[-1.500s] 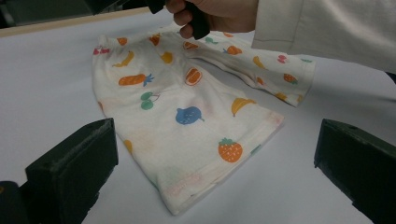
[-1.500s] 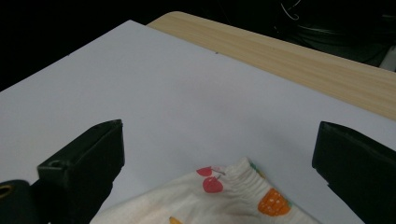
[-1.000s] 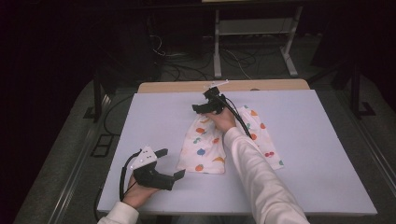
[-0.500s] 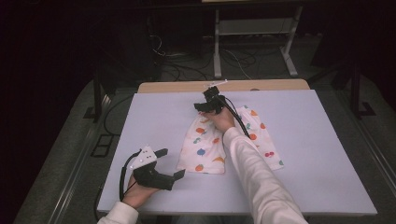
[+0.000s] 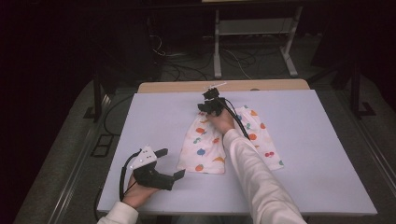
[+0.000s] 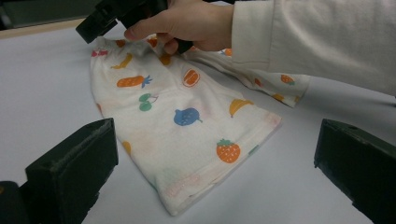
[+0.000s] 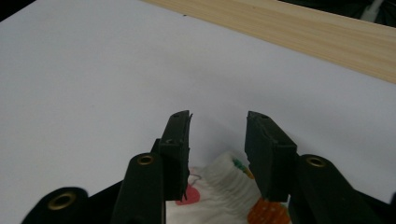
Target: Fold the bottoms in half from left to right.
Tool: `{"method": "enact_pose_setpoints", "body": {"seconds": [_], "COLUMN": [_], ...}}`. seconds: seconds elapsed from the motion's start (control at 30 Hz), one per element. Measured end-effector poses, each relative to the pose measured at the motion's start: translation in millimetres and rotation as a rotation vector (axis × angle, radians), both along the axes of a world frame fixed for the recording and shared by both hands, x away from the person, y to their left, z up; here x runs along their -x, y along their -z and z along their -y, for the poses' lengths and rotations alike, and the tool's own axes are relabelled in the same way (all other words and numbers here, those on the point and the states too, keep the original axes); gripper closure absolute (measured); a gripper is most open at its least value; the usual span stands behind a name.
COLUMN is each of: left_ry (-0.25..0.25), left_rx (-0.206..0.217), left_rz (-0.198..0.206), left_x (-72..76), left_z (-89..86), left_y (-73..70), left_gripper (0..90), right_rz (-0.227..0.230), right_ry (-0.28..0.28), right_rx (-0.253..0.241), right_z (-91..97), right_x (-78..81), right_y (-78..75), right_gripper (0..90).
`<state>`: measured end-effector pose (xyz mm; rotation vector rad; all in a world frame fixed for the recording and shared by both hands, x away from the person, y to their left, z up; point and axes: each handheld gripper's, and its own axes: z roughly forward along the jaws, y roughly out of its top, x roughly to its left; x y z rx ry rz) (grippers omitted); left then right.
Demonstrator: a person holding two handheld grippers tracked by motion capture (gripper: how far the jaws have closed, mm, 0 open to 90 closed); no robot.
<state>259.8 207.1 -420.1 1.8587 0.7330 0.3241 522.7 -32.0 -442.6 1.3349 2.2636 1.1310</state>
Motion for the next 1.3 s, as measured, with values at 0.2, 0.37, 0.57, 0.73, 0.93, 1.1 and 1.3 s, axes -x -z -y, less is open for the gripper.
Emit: {"method": "enact_pose_setpoints", "body": {"seconds": [0.2, 0.37, 0.57, 0.73, 0.93, 1.1, 1.3], "left_ry": [0.001, 0.003, 0.005, 0.005, 0.005, -0.006, -0.023], "left_rx": [-0.002, -0.003, -0.004, -0.005, -0.006, -0.003, -0.022], "left_rz": [0.000, -0.002, -0.002, -0.003, -0.003, -0.006, -0.018], "left_x": [-0.3, -0.5, -0.5, -0.5, -0.4, -0.7, -0.1], "left_z": [0.1, 0.4, 0.8, 0.8, 0.9, 0.2, -0.5], "left_y": [0.2, 0.4, 0.5, 0.6, 0.7, 0.8, -1.1], "left_gripper": [0.0, 0.0, 0.0, 0.0, 0.0, 0.0, 0.0], "right_rz": [-0.014, -0.027, -0.022, -0.013, 0.001, 0.004, 0.024], "right_ry": [0.009, 0.005, -0.002, -0.014, -0.028, -0.027, -0.014], "right_rx": [0.008, 0.020, 0.062, 0.086, 0.111, 0.100, 0.060], "right_z": [1.1, 1.3, -1.4, -3.1, -4.3, -2.5, 3.6], "right_x": [-1.2, -1.2, 0.8, 2.0, 3.6, 6.2, 10.6], "right_y": [2.5, 3.6, 3.4, 3.3, 1.1, -2.9, -6.5], "right_gripper": [69.2, 74.1, 80.8, 86.6, 88.9, 89.1, 89.1]}}
